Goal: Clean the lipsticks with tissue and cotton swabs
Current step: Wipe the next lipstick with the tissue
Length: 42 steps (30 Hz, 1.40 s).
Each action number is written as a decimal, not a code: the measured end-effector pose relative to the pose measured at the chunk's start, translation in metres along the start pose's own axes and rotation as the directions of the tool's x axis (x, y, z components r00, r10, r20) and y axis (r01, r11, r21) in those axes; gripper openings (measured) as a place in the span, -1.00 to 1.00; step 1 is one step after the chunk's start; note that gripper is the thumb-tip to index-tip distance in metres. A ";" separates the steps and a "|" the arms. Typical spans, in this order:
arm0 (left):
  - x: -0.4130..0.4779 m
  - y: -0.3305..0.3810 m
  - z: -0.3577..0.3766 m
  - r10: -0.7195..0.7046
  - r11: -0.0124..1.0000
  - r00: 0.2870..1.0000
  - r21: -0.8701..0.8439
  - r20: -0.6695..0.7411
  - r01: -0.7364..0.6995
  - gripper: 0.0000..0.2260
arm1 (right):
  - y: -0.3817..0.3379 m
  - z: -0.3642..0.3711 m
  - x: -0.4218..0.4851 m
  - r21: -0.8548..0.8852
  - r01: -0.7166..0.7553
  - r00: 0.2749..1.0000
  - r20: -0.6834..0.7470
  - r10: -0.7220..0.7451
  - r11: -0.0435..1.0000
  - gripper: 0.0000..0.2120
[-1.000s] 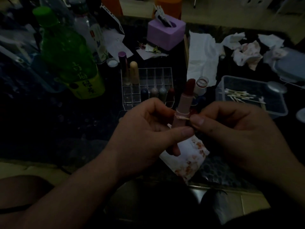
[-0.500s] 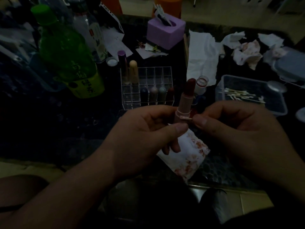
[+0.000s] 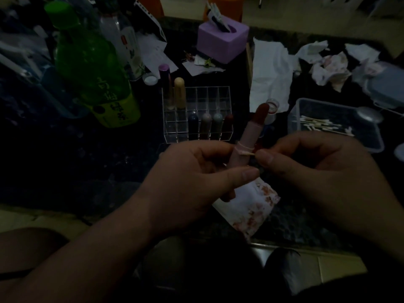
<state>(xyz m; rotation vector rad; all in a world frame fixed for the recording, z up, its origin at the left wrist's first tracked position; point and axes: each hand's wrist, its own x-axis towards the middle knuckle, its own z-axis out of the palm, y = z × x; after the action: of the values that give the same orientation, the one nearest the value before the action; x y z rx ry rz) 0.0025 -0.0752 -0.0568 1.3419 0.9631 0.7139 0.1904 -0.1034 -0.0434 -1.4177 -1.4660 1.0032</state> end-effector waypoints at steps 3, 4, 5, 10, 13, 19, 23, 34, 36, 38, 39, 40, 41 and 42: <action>-0.001 0.000 -0.002 0.002 1.000 1.000 0.020 0.009 -0.003 -0.77 | 0.003 -0.002 -0.001 0.007 0.015 0.999 0.036 -0.015 1.000 -0.90; -0.001 0.000 -0.003 -0.002 1.000 1.000 0.014 0.017 0.002 -0.76 | 0.003 -0.002 -0.001 0.004 0.017 0.999 0.030 -0.017 1.000 -0.91; 0.000 -0.001 -0.004 -0.007 1.000 1.000 -0.001 0.026 0.007 -0.75 | 0.004 -0.003 -0.001 -0.001 0.017 1.000 0.016 -0.017 1.000 -0.91; -0.001 -0.003 -0.004 0.003 1.000 1.000 -0.015 0.028 -0.002 -0.80 | 0.006 -0.002 0.001 0.002 0.033 0.999 0.002 -0.033 0.999 -0.92; -0.001 -0.002 0.000 0.019 0.999 1.000 -0.043 -0.011 -0.019 -0.80 | 0.005 0.001 0.000 0.015 0.045 0.999 0.023 -0.045 0.999 -0.92; 0.000 -0.003 0.004 -0.016 0.979 0.999 -0.203 -0.041 0.007 -0.55 | 0.006 0.001 0.001 0.005 0.062 0.998 0.026 -0.062 0.998 -0.91; 0.001 -0.001 0.003 -0.016 0.996 0.999 -0.084 0.032 0.018 -0.71 | 0.004 -0.001 -0.002 0.001 0.085 0.995 0.045 -0.085 0.996 -0.93; -0.002 0.000 -0.001 -0.066 0.944 0.988 -0.312 0.143 0.108 -0.78 | 0.006 -0.005 -0.002 -0.012 0.092 0.996 0.020 -0.091 0.996 -0.95; -0.002 0.000 -0.001 -0.063 0.955 0.991 -0.280 0.119 0.095 -0.80 | 0.005 -0.004 -0.003 -0.053 0.103 0.994 0.025 -0.102 0.993 -0.94; -0.003 0.000 0.000 -0.065 0.968 0.995 -0.239 0.072 0.080 -0.76 | 0.004 0.000 -0.003 -0.071 0.108 0.994 0.035 -0.106 0.992 -0.93; -0.003 0.000 0.001 -0.065 0.968 0.997 -0.240 0.051 0.075 -0.76 | 0.004 0.001 -0.004 -0.063 0.111 0.993 0.038 -0.109 0.992 -0.93; -0.002 0.000 0.002 -0.065 0.966 0.997 -0.250 0.038 0.072 -0.75 | 0.004 0.002 -0.005 -0.050 0.116 0.993 0.035 -0.114 0.992 -0.91; -0.002 0.000 0.002 -0.067 0.963 0.997 -0.258 0.036 0.074 -0.74 | 0.004 0.003 -0.005 -0.038 0.122 0.992 0.028 -0.121 0.992 -0.90; -0.002 0.001 0.003 -0.072 0.961 0.997 -0.264 0.039 0.080 -0.72 | 0.003 0.002 -0.006 -0.027 0.126 0.992 0.017 -0.125 0.992 -0.90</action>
<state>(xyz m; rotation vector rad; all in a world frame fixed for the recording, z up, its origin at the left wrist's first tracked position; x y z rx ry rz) 0.0041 -0.0779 -0.0557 1.0719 0.8574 0.7352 0.1893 -0.1088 -0.0472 -1.3227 -1.5659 0.9201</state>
